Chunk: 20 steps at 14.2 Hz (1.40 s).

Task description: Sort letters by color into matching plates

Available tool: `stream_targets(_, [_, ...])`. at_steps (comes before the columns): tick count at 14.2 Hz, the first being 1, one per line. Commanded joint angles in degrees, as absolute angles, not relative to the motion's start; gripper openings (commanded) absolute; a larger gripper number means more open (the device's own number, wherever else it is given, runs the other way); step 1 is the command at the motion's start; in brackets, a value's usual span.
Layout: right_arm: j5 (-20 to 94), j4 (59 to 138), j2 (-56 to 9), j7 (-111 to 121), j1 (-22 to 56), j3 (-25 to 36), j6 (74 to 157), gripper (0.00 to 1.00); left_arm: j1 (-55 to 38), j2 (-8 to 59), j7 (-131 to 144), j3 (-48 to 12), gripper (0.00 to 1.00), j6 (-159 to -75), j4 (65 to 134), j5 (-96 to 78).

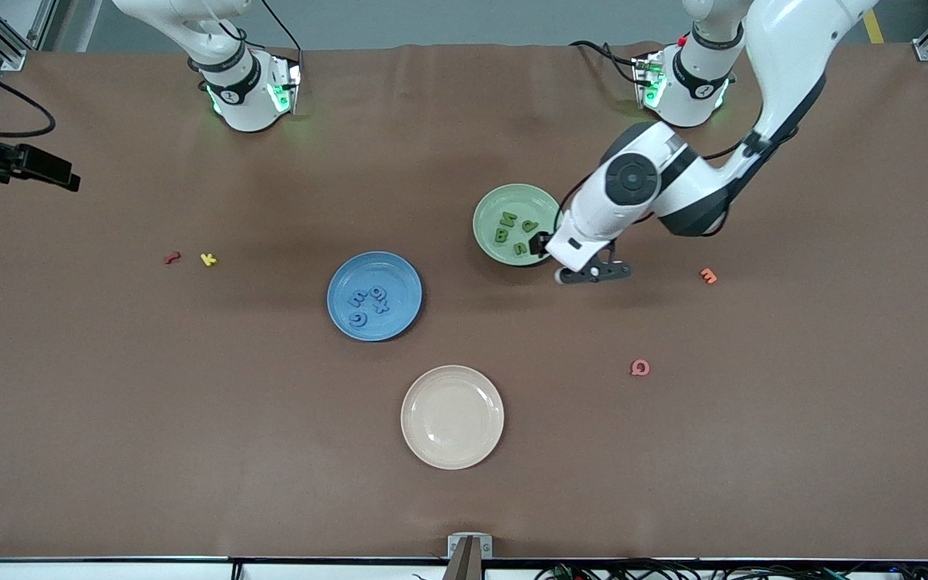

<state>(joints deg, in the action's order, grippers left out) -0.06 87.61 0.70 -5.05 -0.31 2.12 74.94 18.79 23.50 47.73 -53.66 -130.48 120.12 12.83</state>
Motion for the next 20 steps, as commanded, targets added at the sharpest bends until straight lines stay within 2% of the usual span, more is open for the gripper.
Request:
stream_targets(1, [1.1, 90.4, 5.0, -4.8, -1.1, 1.6, 75.9, 1.0, 18.3, 13.5, 36.3, -49.2, 0.99, -130.7, 124.3, 4.2])
stream_targets(4, [1.2, 90.4, 6.3, -4.7, -1.2, 1.6, 76.3, 1.0, 18.8, 8.6, 24.9, -44.2, 0.99, -130.7, 125.7, -2.9])
stream_targets(13, [3.4, 90.4, 6.3, -4.5, -1.5, 1.8, 79.2, 1.0, 37.5, -0.9, 3.4, -43.9, 0.99, -129.2, 125.1, -9.9])
stream_targets(16, [2.7, 90.4, 6.4, -1.8, -1.4, 1.7, 80.7, 1.0, 41.4, -0.9, 2.8, -43.5, 0.99, -125.2, 119.4, -9.1])
stream_targets(20, [1.8, 90.4, 6.4, 1.2, -1.4, 1.8, 81.7, 1.0, 41.7, -1.5, 2.0, -41.1, 0.99, -112.3, 110.2, -9.0])
